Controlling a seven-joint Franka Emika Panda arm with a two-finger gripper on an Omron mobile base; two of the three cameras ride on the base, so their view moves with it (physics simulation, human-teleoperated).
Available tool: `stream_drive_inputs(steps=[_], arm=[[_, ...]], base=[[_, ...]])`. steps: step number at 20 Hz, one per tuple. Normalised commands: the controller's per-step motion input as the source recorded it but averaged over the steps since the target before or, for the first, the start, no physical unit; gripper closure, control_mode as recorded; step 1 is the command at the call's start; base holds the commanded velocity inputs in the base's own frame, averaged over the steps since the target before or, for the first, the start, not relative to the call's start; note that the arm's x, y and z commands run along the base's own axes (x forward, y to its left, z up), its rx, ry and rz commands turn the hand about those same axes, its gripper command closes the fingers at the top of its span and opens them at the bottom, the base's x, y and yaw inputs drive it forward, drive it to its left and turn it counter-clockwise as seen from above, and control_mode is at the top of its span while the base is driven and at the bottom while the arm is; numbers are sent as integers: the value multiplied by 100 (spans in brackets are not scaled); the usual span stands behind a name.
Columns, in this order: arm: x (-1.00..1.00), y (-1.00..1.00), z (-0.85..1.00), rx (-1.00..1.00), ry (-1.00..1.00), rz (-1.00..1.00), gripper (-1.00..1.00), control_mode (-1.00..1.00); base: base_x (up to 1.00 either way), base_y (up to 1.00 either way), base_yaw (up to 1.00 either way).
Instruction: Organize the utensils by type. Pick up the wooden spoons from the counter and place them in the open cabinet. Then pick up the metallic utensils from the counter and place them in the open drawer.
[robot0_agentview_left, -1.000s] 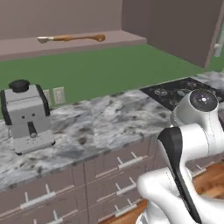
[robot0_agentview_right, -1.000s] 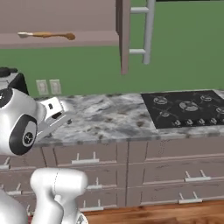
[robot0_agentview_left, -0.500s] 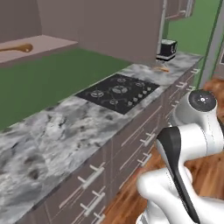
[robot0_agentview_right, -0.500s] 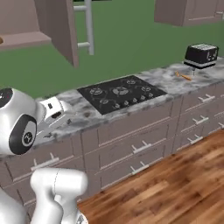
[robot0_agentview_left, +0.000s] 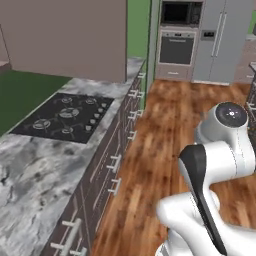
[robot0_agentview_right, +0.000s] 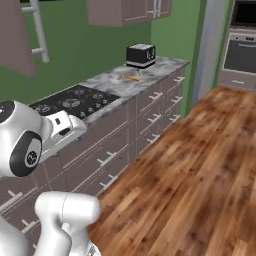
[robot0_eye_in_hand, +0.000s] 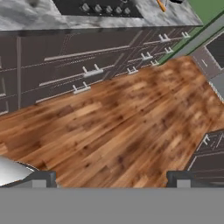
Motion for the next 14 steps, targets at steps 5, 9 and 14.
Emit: stream_drive_inputs(steps=[5, 9, 14], arm=[[0, 0, 0, 0, 0, 0, -100, 100], [0, 0, 0, 0, 0, 0, -100, 100], [0, 0, 0, 0, 0, 0, -100, 100]], base=[[28, -15, -32], [73, -17, -4], [88, -24, -7]])
